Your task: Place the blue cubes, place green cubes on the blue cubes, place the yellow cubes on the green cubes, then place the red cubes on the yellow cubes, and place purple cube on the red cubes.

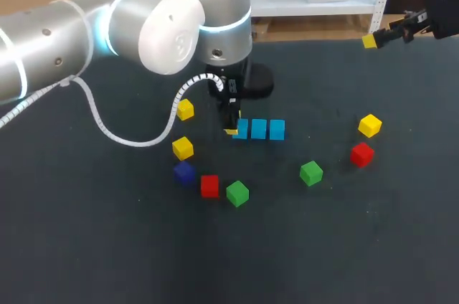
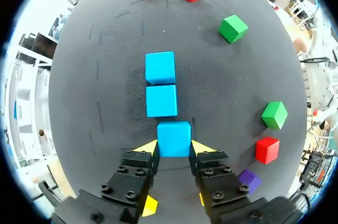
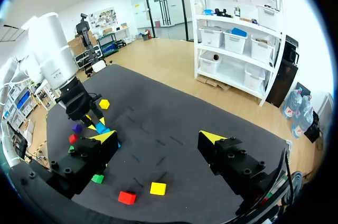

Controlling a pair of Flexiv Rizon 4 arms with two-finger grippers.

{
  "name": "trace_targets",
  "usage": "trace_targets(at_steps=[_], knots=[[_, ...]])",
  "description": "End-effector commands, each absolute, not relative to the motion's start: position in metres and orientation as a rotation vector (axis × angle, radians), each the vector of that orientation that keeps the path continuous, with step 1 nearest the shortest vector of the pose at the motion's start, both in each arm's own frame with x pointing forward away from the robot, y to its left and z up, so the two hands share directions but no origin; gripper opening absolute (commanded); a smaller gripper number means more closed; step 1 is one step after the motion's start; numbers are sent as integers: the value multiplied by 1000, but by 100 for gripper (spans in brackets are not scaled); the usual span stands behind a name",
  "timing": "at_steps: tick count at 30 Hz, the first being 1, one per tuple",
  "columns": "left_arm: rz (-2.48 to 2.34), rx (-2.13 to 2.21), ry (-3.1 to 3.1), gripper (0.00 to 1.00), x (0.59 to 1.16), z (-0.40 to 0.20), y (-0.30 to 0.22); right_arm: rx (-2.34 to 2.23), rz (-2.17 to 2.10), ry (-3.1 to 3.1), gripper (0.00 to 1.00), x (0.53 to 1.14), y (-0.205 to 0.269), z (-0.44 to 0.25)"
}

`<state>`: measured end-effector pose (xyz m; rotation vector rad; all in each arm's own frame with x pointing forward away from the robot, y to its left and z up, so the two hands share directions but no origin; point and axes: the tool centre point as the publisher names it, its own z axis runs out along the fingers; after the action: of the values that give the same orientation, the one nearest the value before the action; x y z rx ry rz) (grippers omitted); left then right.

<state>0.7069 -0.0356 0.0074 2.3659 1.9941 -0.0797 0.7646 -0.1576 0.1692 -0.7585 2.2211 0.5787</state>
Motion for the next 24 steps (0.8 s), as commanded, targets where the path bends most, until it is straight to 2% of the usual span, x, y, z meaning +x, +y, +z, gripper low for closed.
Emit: trace_targets(at_steps=[1,24], knots=[[-102,2397,1987,0,712,6,-40,-760,582,2218,100,765,-158,169],[-112,2375,2010,0,713,-1,-38,-760,582,2218,100,765,-158,169]])
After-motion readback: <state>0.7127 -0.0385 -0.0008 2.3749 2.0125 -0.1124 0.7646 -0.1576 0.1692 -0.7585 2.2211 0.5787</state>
